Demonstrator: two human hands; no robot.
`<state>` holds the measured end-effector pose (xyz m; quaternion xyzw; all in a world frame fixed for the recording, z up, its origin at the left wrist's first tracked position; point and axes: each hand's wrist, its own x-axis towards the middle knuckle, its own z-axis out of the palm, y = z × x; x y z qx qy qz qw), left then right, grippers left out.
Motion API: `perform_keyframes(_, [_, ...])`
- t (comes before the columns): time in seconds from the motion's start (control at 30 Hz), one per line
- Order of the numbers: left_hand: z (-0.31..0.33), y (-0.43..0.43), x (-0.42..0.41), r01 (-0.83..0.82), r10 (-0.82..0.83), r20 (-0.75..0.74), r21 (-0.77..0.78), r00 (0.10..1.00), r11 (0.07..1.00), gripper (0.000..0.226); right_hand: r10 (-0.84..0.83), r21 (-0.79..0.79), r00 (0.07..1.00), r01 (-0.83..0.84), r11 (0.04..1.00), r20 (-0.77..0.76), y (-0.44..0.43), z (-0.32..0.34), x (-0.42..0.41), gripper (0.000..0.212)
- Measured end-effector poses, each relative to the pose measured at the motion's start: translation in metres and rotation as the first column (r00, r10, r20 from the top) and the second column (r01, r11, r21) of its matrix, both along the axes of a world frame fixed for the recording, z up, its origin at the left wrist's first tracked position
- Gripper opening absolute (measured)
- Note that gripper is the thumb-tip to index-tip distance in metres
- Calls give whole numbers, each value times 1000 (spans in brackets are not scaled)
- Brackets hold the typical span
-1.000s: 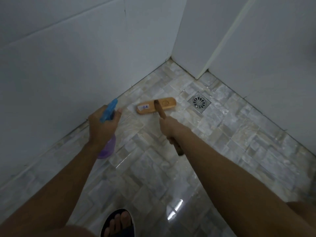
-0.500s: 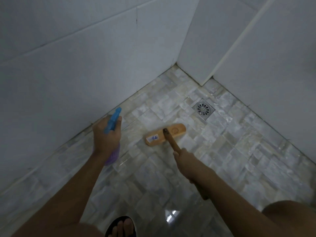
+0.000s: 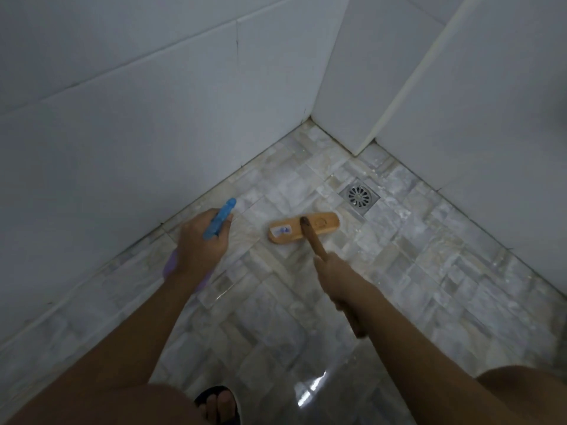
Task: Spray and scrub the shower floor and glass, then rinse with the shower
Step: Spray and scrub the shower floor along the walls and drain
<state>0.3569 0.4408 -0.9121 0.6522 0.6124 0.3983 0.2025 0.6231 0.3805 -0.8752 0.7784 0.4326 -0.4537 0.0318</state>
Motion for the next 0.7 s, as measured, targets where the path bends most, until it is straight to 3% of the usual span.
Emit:
perform_keyframes(0.17, [6,-2,1,29,-29,-37,12,999,1000,18,-83,-72,996,85,994,26,-33,11,16,44])
perform_keyframes(0.37, [6,-2,3,-3,3,2,9,1000,1000,17,-148,26,987,150,988,-55,65,15,-3,42])
perform_keyframes(0.5, [7,-4,-5,-60,61,83,-9,995,998,21,-71,38,996,72,997,-46,90,16,-19,37])
perform_keyframes(0.7, [5,4,-23,-155,161,245,-44,956,987,26,152,-40,988,-152,988,0,-19,4,-23,45])
